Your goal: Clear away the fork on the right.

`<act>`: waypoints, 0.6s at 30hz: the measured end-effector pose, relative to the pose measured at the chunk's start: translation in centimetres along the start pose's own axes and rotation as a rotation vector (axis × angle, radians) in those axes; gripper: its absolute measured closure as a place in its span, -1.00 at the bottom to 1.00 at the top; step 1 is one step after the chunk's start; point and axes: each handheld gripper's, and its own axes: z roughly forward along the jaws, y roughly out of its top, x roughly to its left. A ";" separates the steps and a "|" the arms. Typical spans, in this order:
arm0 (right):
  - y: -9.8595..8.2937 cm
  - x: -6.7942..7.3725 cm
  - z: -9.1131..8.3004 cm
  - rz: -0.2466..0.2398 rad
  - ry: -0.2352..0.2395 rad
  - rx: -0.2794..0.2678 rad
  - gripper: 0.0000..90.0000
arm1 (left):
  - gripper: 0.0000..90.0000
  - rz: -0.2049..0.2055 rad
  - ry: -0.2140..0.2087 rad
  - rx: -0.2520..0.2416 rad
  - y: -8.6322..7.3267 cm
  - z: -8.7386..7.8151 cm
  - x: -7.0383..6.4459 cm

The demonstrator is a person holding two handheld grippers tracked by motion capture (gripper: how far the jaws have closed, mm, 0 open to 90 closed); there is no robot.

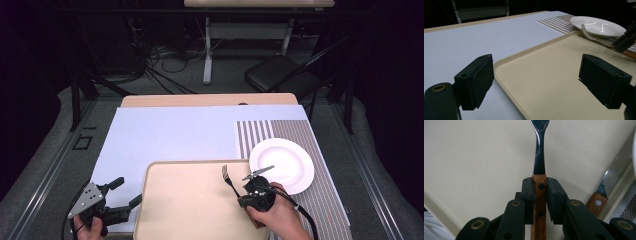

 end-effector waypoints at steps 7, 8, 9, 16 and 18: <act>-0.1 -0.1 0.6 -0.004 -0.008 0.003 0.72 | -0.71 0.001 -0.002 -0.003 0.0 0.0 0.1; 0.0 -0.1 0.4 -0.008 -0.004 0.029 0.72 | -0.71 0.001 -0.002 -0.001 0.0 0.0 0.0; 0.2 -0.1 0.0 -0.020 -0.026 0.122 0.72 | -0.71 -0.001 -0.002 -0.001 0.0 0.0 0.0; -0.1 0.0 1.1 -0.014 -0.030 0.067 0.72 | -0.71 -0.001 -0.002 0.002 0.0 0.0 0.0; -0.3 0.2 1.5 -0.016 -0.033 0.030 0.72 | -0.71 -0.001 -0.002 0.004 0.0 0.0 0.0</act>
